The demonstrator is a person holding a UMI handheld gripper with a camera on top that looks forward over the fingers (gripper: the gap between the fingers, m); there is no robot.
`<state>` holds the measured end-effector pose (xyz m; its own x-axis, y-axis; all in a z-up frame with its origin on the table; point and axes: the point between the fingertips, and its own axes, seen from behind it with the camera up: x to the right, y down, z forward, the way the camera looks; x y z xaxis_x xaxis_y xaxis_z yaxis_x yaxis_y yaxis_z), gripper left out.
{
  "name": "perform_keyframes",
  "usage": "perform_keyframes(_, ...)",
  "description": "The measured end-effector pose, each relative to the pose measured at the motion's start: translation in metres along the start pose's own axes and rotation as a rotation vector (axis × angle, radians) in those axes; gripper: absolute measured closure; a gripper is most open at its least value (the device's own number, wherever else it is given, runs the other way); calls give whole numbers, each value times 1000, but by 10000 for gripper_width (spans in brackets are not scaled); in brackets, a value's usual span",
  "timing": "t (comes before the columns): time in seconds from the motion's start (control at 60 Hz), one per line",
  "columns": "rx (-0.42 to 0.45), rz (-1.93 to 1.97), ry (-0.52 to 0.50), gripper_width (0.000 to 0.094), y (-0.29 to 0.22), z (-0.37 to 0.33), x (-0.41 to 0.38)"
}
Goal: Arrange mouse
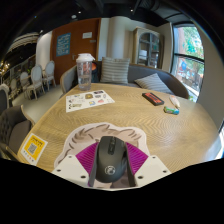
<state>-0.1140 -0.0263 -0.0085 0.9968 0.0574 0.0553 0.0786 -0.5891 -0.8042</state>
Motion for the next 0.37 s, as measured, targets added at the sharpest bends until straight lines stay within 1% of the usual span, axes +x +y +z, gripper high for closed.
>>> perform_keyframes(0.05, -11, -25, -10, 423, 3, -1, -1)
perform_keyframes(0.083, -12, -45, -19, 362, 1, -3, 0)
perform_keyframes(0.167, 29, -101, -41, 88, -4, -16, -1)
perform_keyframes(0.183, 41, -108, -46, 59, -6, -20, -2)
perform_keyframes(0.217, 64, -114, -62, 89, -9, -28, -1)
perform_keyframes(0.283, 102, -106, -102, 82, -12, -48, -2)
perform_keyframes(0.367, 128, -77, -154, 80, -5, -81, 4)
